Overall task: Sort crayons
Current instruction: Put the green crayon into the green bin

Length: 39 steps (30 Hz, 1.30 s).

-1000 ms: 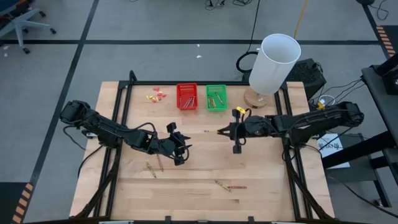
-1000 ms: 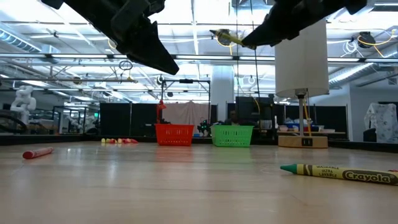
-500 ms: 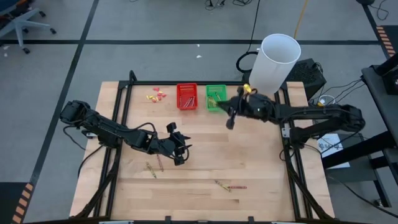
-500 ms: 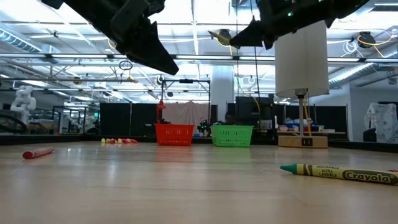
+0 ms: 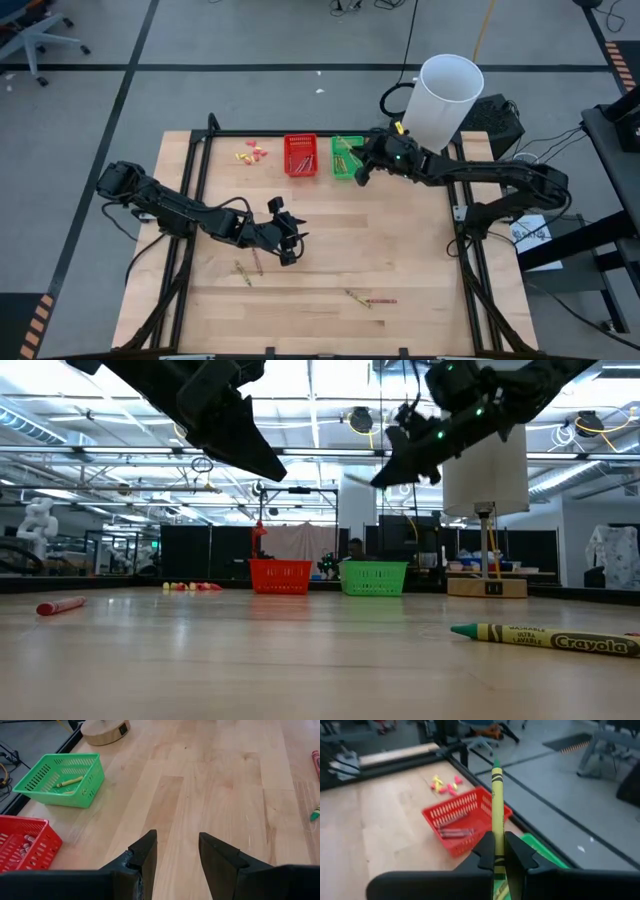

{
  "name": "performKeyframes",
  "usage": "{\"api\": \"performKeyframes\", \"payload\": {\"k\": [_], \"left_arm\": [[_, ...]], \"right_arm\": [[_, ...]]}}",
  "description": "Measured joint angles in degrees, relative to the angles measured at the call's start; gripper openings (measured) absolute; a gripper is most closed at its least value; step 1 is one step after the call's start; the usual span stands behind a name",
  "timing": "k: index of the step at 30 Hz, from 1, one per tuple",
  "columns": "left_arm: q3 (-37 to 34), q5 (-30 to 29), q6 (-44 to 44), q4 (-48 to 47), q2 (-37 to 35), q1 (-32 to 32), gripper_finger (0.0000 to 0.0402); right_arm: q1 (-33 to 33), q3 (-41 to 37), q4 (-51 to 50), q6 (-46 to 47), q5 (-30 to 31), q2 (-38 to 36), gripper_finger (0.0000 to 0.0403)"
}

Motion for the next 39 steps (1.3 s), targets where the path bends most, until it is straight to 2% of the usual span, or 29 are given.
{"api": "performKeyframes", "payload": {"k": [10, 15, 33, 39], "left_arm": [[0.0, 0.0, 1.0, 0.0, 0.0, 0.0, 0.0144], [0.0, 0.0, 1.0, 0.0, 0.0, 0.0, 0.0144], [-1.7, 0.0, -0.5, 0.7, 0.0, 0.0, 0.0144], [-1.7, 0.0, -0.5, 0.7, 0.0, 0.0, 0.0144]], "right_arm": [[-1.4, 0.0, 3.7, 3.6, 2.2, 7.8, 0.0004], [-1.4, 0.0, 2.7, 5.0, 7.6, 11.3, 0.0004], [-1.5, 0.0, 2.7, 10.2, 7.3, 19.3, 0.0004], [-1.3, 0.0, 1.1, 11.7, 7.3, 19.3, 0.0016]]}}
